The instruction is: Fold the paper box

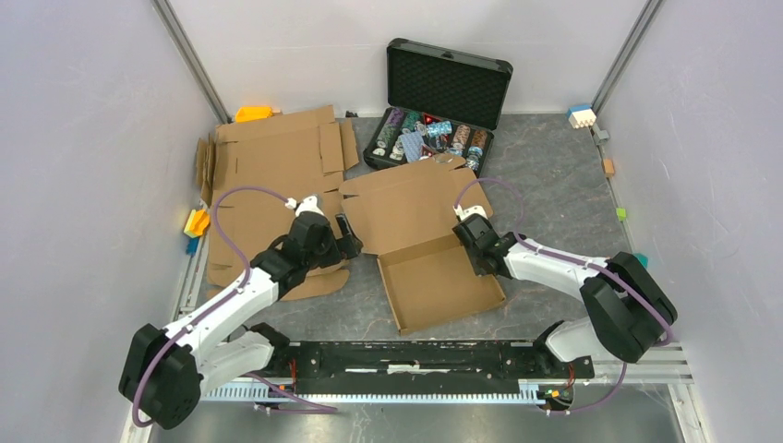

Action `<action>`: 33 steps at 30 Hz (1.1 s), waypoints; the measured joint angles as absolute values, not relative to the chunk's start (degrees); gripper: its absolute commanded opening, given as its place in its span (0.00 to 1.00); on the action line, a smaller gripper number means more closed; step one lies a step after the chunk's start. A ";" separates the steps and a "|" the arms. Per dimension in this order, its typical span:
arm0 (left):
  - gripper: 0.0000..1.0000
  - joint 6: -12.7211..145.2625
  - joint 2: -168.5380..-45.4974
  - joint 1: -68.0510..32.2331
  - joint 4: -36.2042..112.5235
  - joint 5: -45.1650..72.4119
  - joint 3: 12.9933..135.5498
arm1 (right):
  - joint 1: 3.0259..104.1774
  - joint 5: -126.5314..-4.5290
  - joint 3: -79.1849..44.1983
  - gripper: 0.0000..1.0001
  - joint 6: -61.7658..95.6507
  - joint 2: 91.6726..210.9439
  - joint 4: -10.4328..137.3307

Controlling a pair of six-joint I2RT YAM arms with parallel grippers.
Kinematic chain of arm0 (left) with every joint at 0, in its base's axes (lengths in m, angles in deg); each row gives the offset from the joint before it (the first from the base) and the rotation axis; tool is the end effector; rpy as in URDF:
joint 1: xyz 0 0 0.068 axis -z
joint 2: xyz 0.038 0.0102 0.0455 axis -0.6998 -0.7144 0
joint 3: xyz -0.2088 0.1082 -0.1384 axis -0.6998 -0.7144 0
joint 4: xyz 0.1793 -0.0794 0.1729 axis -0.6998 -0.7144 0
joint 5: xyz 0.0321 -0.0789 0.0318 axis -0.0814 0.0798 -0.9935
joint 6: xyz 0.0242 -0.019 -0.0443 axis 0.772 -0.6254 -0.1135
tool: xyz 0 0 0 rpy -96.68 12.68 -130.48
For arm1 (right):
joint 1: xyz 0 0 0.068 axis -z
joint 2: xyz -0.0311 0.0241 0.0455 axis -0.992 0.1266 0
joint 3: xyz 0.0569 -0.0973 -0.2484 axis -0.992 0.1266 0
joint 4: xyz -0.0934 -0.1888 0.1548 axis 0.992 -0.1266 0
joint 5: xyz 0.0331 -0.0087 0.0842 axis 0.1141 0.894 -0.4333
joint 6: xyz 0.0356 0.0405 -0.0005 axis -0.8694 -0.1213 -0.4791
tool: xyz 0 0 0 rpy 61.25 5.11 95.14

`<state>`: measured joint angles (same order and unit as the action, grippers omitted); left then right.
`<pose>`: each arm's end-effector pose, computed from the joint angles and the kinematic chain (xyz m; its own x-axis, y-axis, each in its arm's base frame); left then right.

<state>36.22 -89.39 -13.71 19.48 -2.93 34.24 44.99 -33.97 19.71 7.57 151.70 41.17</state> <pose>0.1805 -0.1013 0.2116 -0.7064 -0.3451 -0.6180 -0.0749 0.9046 -0.4196 0.2021 0.1380 0.1540 -0.8128 -0.3069 -0.4951 -0.2104 0.9473 -0.2417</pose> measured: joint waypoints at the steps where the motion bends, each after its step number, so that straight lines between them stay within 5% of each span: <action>1: 1.00 36.35 -89.57 -13.99 19.72 -2.76 34.24 | 44.97 -33.92 19.71 0.10 7.66 151.70 41.17; 4: 1.00 36.44 -90.13 -15.22 20.57 -1.62 34.24 | 44.97 -33.77 19.71 0.41 7.81 151.70 41.24; 14: 1.00 37.23 -94.11 -18.80 23.11 2.95 36.01 | 47.72 -37.86 18.98 0.94 10.81 147.94 39.51; 23: 0.98 37.29 -100.14 -19.94 24.57 5.53 41.00 | 54.96 -46.18 14.22 0.98 12.95 141.05 38.90; 33: 0.93 38.19 -106.77 -19.96 24.66 3.67 46.53 | 64.14 -55.63 4.14 0.95 11.03 147.37 43.58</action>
<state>38.19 -106.77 -19.96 24.66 3.67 46.53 64.14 -55.63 4.14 11.03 147.37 43.58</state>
